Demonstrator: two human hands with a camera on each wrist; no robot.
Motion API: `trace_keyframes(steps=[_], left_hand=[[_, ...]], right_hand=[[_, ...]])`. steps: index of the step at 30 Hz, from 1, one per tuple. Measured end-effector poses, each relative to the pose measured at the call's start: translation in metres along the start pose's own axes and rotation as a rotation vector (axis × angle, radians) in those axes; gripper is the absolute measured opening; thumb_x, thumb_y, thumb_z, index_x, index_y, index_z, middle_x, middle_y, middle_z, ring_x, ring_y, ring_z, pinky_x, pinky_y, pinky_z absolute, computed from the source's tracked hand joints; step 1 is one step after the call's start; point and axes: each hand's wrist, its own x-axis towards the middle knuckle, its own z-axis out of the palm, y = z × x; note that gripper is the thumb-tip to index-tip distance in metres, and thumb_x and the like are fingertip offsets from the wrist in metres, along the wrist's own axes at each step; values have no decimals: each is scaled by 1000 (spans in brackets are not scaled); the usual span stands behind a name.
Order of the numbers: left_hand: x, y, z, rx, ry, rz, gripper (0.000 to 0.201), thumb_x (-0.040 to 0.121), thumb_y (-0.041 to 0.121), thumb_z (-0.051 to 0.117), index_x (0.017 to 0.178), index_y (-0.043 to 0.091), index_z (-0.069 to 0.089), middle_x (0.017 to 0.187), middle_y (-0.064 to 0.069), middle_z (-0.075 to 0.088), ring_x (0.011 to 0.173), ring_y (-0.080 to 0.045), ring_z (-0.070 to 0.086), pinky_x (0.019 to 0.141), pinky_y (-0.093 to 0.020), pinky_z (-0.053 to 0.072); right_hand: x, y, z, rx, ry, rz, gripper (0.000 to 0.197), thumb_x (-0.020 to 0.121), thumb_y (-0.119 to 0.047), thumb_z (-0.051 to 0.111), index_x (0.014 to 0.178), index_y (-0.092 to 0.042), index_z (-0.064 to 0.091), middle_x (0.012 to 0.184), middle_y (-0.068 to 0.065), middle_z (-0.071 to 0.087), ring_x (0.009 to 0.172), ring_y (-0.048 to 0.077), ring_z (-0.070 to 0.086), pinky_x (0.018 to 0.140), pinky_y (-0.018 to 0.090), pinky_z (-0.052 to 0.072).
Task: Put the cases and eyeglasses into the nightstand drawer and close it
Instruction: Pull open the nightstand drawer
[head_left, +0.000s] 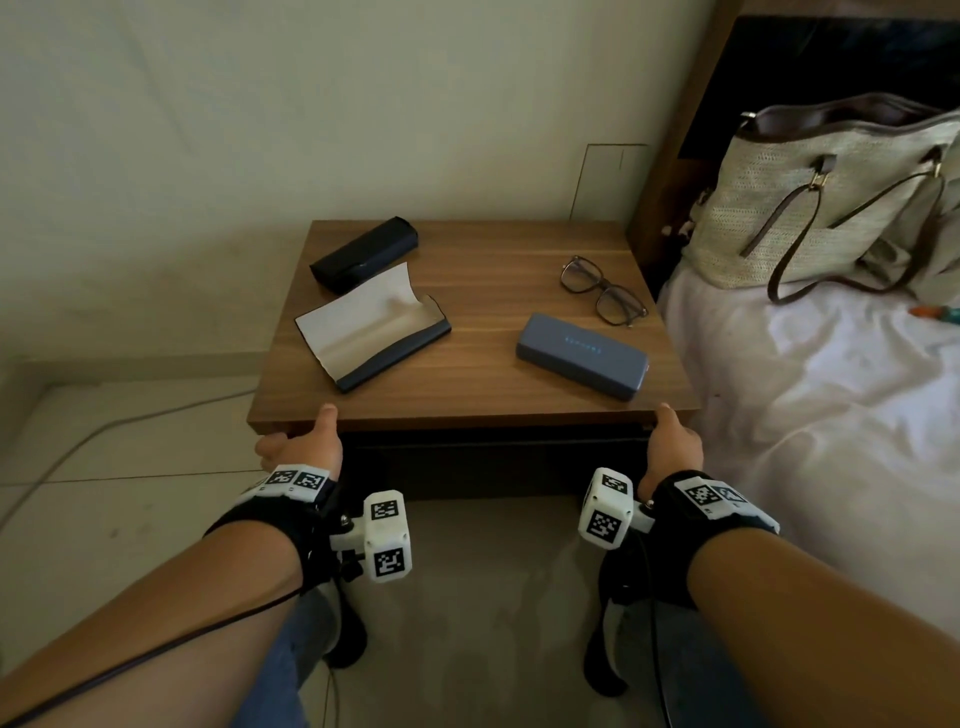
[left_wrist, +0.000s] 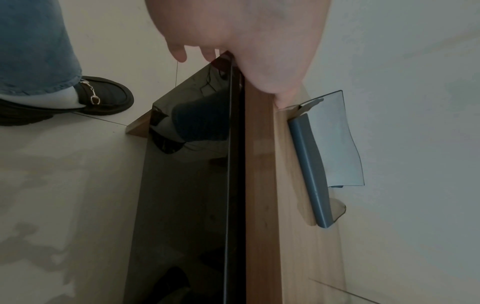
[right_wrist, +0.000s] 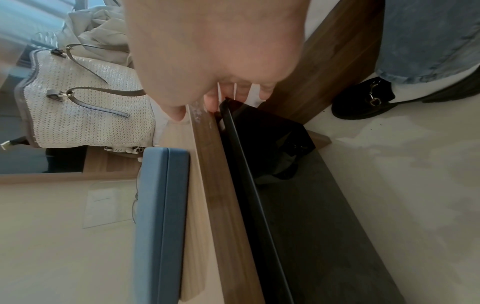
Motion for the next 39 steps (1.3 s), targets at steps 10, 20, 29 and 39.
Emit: trace_keyframes(steps=[10, 20, 29, 39], left_hand=[[2, -11, -4, 26, -10, 18, 77, 86, 53, 57, 142, 10, 27, 146, -18, 38, 132, -40, 39, 104, -47, 34], [-15, -23, -21, 167, 28, 15, 76, 83, 55, 53, 141, 11, 29, 147, -19, 31, 134, -42, 34, 109, -50, 30], [-55, -5, 0, 96, -278, 539, 34, 95, 38, 47, 113, 16, 65, 116, -6, 66, 96, -21, 55, 83, -31, 39], [-74, 0, 12, 576, -639, 516, 55, 103, 44, 22, 135, 14, 56, 145, -7, 50, 134, -24, 43, 108, -32, 28]], right_hand=[[-17, 5, -13, 24, -5, 37, 52, 92, -41, 47, 132, -8, 50, 127, 15, 58, 116, 33, 56, 84, 34, 42], [-47, 5, -27, 38, 102, 6, 50, 84, -40, 48, 127, -14, 53, 127, 14, 57, 115, 36, 56, 101, 47, 46], [-80, -5, 3, -177, -128, -308, 27, 94, -37, 45, 93, -18, 64, 81, -6, 67, 91, 22, 61, 90, 38, 46], [-93, 2, 24, -833, -444, -328, 47, 100, -44, 24, 124, -18, 56, 126, 4, 60, 126, 26, 48, 117, 52, 18]])
